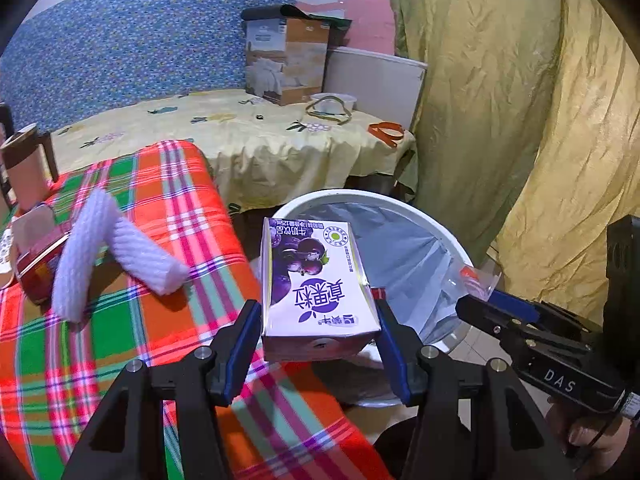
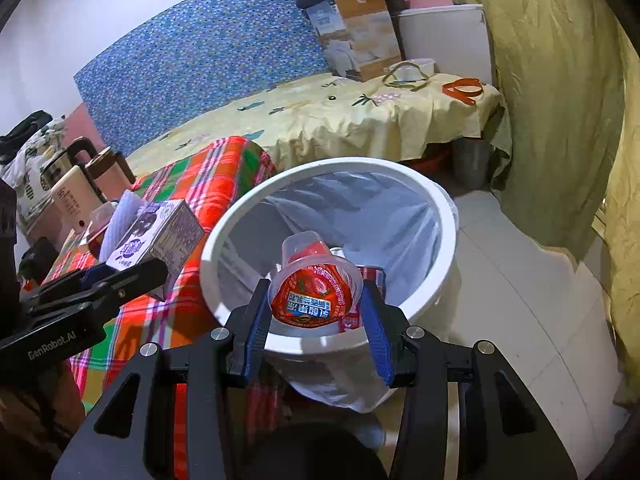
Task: Collect trash
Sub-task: 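Lift the juice carton and jelly cup and carry both over the white bin, then open both tools to drop the carton and jelly cup into the bin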
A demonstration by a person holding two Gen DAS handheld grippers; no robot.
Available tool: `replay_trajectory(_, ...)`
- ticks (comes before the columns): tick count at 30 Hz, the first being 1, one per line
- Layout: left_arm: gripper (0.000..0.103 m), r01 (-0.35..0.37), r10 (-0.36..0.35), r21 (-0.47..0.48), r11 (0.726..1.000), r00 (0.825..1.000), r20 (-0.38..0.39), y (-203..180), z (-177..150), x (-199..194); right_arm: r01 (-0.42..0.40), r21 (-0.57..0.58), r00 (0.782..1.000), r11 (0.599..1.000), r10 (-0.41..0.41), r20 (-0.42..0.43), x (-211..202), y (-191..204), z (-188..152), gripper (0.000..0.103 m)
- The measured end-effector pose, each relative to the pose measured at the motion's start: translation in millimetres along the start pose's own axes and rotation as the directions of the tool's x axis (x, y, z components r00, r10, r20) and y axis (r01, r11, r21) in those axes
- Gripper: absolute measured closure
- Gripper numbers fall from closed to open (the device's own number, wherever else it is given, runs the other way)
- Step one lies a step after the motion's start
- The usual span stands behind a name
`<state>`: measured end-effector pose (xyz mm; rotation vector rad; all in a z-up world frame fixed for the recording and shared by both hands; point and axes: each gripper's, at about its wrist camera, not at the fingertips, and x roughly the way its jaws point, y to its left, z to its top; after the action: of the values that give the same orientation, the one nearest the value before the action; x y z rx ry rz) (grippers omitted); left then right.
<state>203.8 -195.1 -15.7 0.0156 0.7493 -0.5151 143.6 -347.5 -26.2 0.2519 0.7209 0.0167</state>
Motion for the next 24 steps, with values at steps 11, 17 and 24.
replay_trajectory(11, 0.046, 0.055, -0.055, 0.031, 0.998, 0.998, -0.016, -10.1, 10.1, 23.3, 0.027, 0.027, 0.999, 0.999, -0.026, -0.025, 6.1, -11.0, 1.2, 0.056)
replay_trajectory(17, 0.046, 0.074, -0.073, 0.023, 0.997, 0.997, -0.018, -7.8, 14.0, 29.8, 0.050, 0.037, 0.998, 0.998, -0.049, -0.030, 6.8, -13.7, 0.5, 0.056)
replay_trajectory(24, 0.046, 0.077, -0.077, 0.004, 0.997, 0.997, 0.007, -1.4, 14.4, 24.7, 0.054, 0.045, 0.999, 0.998, -0.053, -0.008, 3.6, -14.8, 1.7, 0.055)
